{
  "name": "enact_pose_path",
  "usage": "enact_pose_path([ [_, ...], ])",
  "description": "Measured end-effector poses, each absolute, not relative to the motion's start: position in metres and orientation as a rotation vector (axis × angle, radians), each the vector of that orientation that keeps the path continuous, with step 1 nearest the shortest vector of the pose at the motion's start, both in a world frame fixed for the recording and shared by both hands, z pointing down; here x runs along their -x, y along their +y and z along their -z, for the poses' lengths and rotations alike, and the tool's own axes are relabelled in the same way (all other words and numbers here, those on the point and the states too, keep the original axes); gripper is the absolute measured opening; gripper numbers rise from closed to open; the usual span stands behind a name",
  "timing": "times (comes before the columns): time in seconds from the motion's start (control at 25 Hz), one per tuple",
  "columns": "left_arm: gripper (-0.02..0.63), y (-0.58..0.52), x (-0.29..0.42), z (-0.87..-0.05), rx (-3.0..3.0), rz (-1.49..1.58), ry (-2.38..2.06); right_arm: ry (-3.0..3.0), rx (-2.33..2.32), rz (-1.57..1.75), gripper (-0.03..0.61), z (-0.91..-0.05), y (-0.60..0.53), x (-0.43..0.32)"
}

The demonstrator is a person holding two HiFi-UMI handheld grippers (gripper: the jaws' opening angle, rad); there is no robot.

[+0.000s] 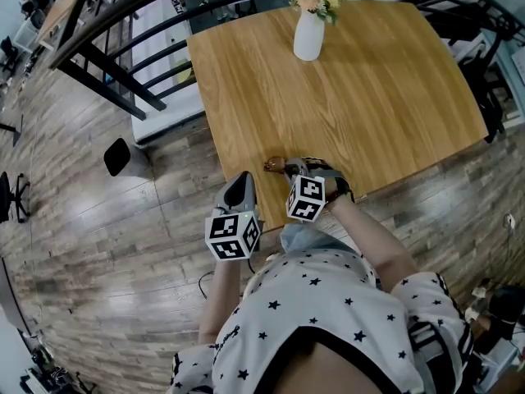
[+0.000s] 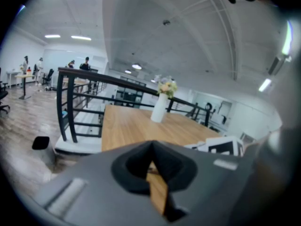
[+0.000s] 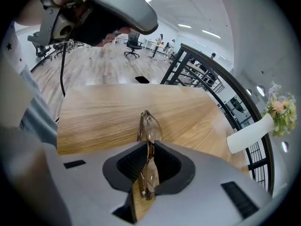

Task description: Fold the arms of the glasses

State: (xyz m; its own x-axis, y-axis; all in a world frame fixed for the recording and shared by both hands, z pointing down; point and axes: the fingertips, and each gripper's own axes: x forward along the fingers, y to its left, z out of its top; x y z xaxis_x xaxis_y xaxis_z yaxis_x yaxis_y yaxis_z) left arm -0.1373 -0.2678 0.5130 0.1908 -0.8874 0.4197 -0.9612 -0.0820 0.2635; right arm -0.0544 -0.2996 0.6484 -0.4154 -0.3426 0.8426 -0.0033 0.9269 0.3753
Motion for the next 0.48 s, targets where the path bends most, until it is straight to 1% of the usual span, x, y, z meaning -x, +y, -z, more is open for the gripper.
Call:
enact_pose_path([
  [0.48, 0.006, -0.253, 0.138, -0.512, -1.999, -0.204, -1.721, -1.982, -0.346, 0.402, 0.026, -0.643, -0.302, 0.054],
])
